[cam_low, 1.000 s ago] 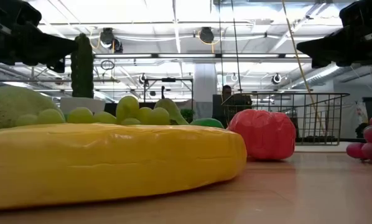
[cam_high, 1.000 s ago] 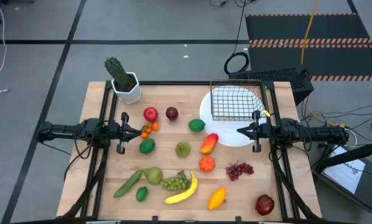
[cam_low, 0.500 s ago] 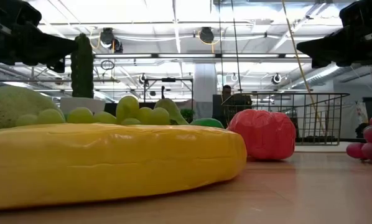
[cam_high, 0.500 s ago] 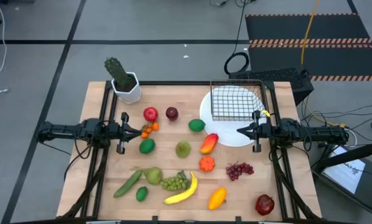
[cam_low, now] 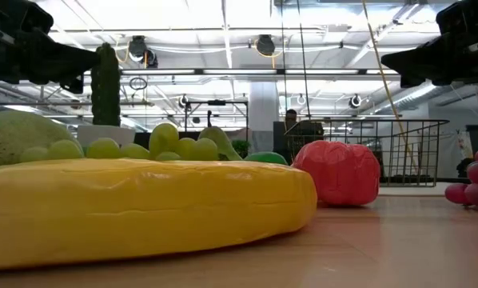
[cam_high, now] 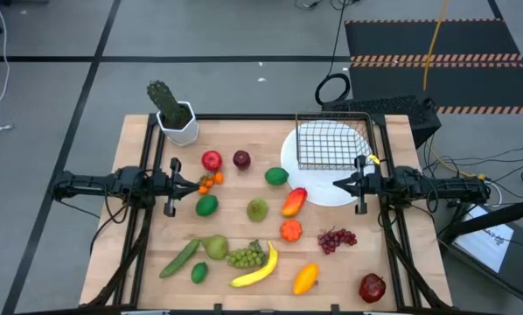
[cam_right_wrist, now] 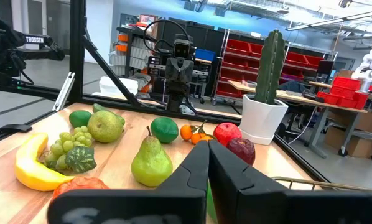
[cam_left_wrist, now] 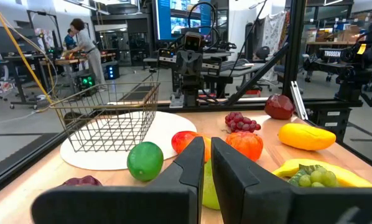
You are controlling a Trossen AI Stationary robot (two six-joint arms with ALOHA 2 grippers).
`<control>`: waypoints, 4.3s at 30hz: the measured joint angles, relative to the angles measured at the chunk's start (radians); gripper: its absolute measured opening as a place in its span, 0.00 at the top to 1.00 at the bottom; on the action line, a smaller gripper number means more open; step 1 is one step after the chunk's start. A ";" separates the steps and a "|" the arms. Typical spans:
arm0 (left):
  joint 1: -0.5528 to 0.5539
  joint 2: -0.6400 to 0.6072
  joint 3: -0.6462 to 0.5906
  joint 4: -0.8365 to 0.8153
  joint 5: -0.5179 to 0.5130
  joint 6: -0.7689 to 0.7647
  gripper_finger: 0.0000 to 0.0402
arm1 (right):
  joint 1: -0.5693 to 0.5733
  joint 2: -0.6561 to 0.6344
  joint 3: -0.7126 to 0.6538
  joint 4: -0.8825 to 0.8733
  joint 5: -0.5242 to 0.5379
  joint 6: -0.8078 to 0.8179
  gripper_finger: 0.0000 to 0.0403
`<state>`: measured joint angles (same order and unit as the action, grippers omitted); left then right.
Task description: Build produce basket
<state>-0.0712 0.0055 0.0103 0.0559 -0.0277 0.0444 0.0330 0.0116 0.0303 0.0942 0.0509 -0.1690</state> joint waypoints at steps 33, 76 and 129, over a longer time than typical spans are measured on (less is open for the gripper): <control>0.000 0.000 0.000 0.000 0.000 0.000 0.92 | 0.000 0.000 0.000 0.001 0.000 0.000 1.00; 0.000 0.000 0.000 0.000 0.000 0.000 0.92 | 0.076 1.033 1.390 -0.770 -0.048 0.131 1.00; -0.016 0.106 0.258 -0.151 -0.059 -0.069 0.99 | 0.137 1.365 1.899 -1.251 0.031 0.180 1.00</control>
<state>-0.0872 0.1118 0.2685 -0.0947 -0.0866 -0.0243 0.1703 1.3769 1.9290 -1.1566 0.0818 0.0110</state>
